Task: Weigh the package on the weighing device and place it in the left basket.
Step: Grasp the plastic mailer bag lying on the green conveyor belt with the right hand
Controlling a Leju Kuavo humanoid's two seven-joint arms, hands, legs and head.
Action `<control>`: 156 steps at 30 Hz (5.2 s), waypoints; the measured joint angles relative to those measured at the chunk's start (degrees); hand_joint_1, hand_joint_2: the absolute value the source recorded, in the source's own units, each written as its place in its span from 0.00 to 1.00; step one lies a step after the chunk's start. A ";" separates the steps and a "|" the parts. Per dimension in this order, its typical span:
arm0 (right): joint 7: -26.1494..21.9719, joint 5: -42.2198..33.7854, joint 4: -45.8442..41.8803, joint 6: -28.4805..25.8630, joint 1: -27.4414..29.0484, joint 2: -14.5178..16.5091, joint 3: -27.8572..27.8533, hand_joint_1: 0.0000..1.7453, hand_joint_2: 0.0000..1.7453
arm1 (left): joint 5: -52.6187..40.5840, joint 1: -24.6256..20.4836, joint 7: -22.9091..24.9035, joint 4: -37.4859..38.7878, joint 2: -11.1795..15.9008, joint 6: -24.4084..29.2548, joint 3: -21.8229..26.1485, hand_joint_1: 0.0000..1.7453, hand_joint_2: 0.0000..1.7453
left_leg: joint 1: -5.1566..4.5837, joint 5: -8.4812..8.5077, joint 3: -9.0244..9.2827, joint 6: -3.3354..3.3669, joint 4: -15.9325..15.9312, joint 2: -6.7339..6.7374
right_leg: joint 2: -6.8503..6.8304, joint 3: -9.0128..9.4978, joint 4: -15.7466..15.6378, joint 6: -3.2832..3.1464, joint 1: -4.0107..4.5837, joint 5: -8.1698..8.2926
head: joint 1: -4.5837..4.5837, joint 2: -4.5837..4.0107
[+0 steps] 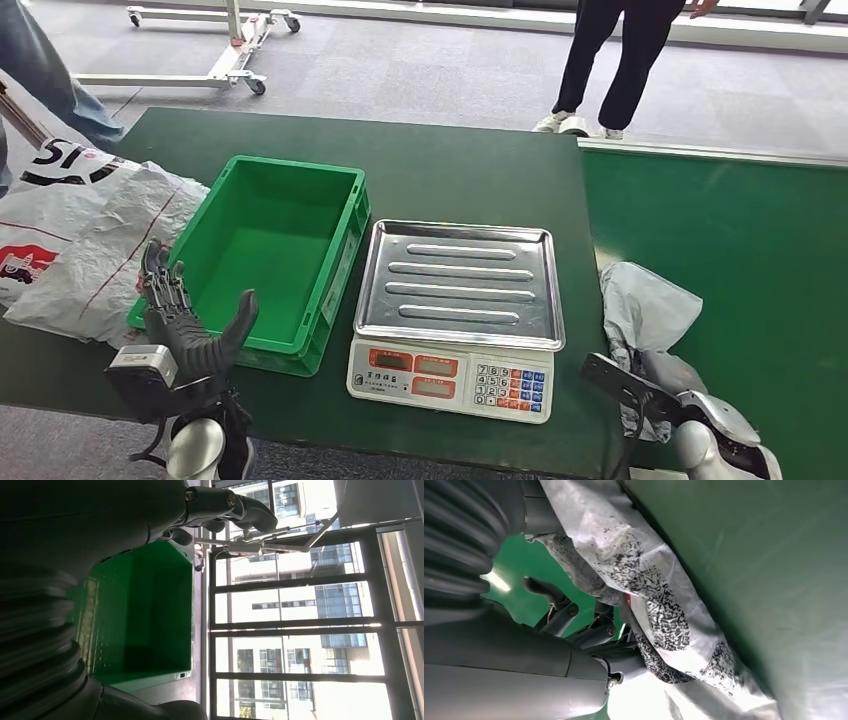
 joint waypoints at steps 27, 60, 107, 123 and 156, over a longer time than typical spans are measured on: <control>33.27 20.40 -28.34 -42.43 -9.32 -7.17 15.61 1.00 1.00 | 0.57 3.50 -1.32 -4.40 -0.44 2.31 0.30 0.00 1.00 | -0.20 0.36 -0.03 -0.05 -0.17 -0.63 | -0.64 -0.16 0.19 -0.15 -0.18 -0.09 | 0.00 0.00; 14.78 17.00 5.48 -56.94 -32.00 -6.32 22.30 0.00 1.00 | 4.04 0.85 -1.32 -0.51 1.15 4.25 -3.04 0.00 1.00 | -0.23 0.54 -0.41 0.21 0.17 -1.21 | -1.23 -0.19 0.17 0.04 -0.23 0.11 | 0.01 0.00; 17.10 10.75 45.86 -29.26 -43.15 -2.24 -1.11 0.00 1.00 | 2.15 -1.32 -1.30 1.70 1.72 2.96 -2.38 0.00 1.00 | -0.27 0.58 -0.48 0.27 0.15 -1.19 | -1.20 -0.25 0.18 0.09 -0.21 0.13 | 0.01 0.00; 13.18 8.52 46.82 -18.01 -40.04 1.62 -4.53 0.00 1.00 | -1.02 -0.89 -1.12 0.07 -0.28 1.77 2.25 0.00 1.00 | -0.25 0.58 -0.48 0.26 0.14 -1.20 | -1.21 -0.26 0.17 0.07 -0.20 0.11 | 0.02 0.00; 7.49 10.61 42.22 -9.22 -30.34 2.28 -5.82 1.00 1.00 | -3.70 -0.86 1.04 0.85 -0.46 -0.23 2.98 0.00 1.00 | -0.25 0.58 -0.44 0.25 0.14 -1.14 | -1.16 -0.29 0.17 0.07 -0.19 0.10 | 0.00 0.00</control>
